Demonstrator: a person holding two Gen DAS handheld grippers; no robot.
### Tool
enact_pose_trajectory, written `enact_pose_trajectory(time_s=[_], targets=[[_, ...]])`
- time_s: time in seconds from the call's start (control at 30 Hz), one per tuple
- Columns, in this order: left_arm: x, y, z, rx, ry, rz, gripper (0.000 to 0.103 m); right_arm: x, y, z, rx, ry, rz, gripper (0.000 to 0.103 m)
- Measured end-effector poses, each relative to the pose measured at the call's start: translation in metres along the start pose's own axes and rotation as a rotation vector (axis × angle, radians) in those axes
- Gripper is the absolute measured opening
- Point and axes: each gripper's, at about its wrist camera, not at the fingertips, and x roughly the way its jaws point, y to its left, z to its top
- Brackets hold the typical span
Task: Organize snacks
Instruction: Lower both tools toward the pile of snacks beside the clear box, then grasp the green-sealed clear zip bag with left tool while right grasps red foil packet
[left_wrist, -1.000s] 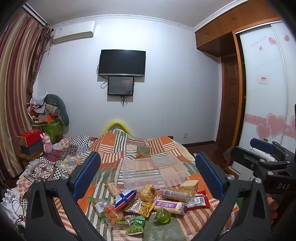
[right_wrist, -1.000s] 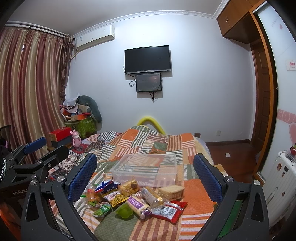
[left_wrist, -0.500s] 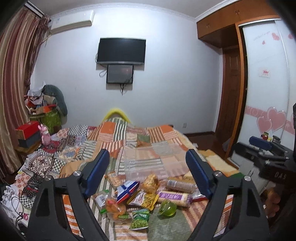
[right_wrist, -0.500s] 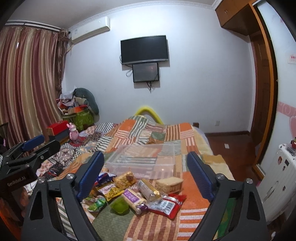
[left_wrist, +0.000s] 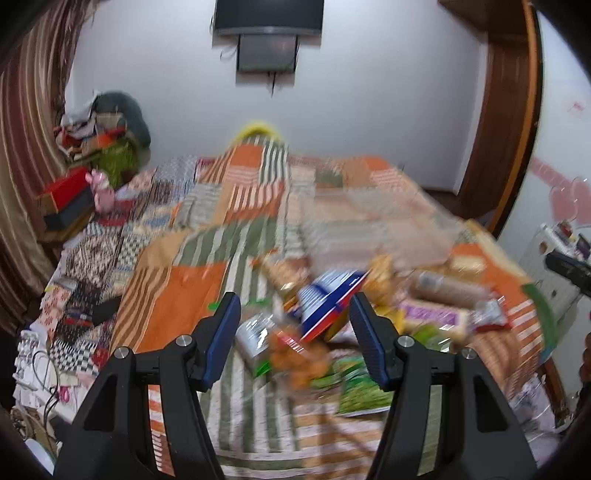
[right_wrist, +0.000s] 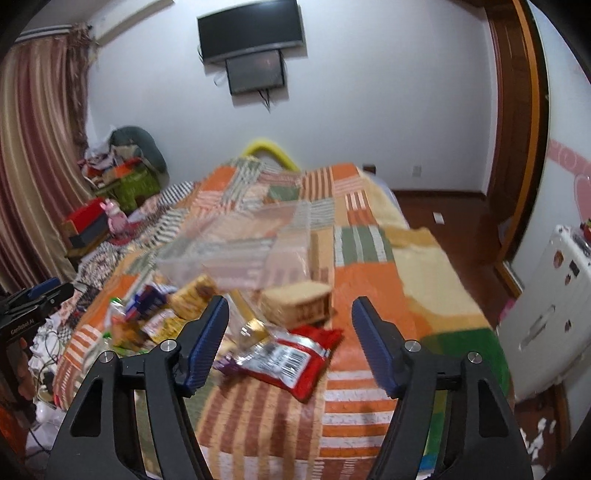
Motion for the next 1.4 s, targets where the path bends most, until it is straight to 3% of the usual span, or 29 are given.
enact_pose_trajectory(time_s=[0.13, 0.3, 0.63, 0.9, 1.13, 1.23, 1.4], targets=[[0.032, 0.011, -0.011, -0.013, 0.101, -0.002, 0.061, 0.017, -0.004, -0.006, 0.018, 0.069, 0.005, 0.066], [0.06, 0.018, -0.024, -0.027, 0.17, -0.003, 0.061, 0.038, -0.009, -0.013, 0.025, 0.147, -0.004, 0.066], [0.091, 0.05, -0.021, -0.148, 0.204, 0.018, 0.061, 0.07, -0.013, -0.025, 0.046, 0.266, 0.01, 0.066], [0.108, 0.071, -0.015, -0.202, 0.219, 0.046, 0.061, 0.08, -0.015, -0.031, 0.063, 0.31, 0.025, 0.07], [0.121, 0.063, -0.012, -0.186, 0.231, -0.019, 0.063, 0.086, -0.008, -0.029, 0.059, 0.317, 0.029, 0.076], [0.135, 0.055, -0.016, -0.164, 0.295, -0.025, 0.063, 0.088, -0.007, -0.03, 0.059, 0.316, 0.031, 0.08], [0.148, 0.055, -0.023, -0.188, 0.318, -0.033, 0.063, 0.093, -0.001, -0.031, 0.038, 0.323, 0.024, 0.086]])
